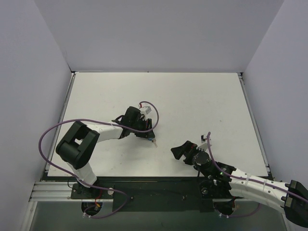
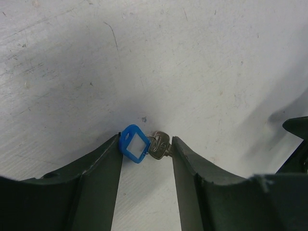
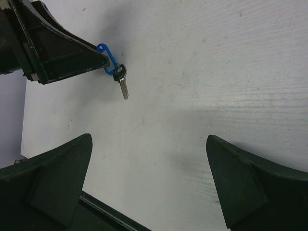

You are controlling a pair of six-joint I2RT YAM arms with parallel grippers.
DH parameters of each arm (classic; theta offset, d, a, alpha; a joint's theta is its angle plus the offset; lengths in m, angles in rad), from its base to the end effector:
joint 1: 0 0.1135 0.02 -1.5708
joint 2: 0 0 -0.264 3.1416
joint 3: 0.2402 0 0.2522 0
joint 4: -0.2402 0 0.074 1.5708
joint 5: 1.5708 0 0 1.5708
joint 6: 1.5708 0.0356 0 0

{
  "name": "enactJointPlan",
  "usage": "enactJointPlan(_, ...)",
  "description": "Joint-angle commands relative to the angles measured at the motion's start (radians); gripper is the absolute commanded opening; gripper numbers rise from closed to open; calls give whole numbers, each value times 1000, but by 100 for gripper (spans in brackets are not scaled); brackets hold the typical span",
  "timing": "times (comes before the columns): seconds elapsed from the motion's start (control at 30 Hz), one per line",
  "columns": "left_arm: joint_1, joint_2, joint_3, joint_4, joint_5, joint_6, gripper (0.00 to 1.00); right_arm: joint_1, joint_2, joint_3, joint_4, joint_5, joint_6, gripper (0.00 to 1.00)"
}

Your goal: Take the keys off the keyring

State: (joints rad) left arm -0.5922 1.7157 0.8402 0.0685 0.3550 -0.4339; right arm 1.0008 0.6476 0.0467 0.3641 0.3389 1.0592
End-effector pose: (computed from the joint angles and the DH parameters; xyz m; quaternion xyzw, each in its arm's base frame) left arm 0.2714 -0.1975 0.1475 0.1378 0.9053 -0.3228 0.2392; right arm 0.0909 0.1199 0.1585 0.1269 0.7711 0.4545 0.4275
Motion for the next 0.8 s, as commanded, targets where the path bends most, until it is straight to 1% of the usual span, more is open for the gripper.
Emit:
enactJointPlan(0.0,-9,-2,4,7,-30,26,52,-7,1,-116,42,8,12,100)
enactJointPlan(0.17,-12,-2,0,7,-37,29,47,-10,3,-116,41,3,13,100)
enactJointPlan(0.27,-12,1,-1,7,-40,32,40,-14,6,-116,44,2,13,100)
enactJointPlan(0.4,-17,2,0,-4,-54,34,37,-14,11,-116,45,-1,15,100)
enactJointPlan(0.63,-26,1,-3,-22,-67,50,36,-22,23,-114,52,-6,15,100)
enactJointPlan(0.77,-28,-2,-6,-24,-71,53,29,-25,32,-114,56,-11,15,100)
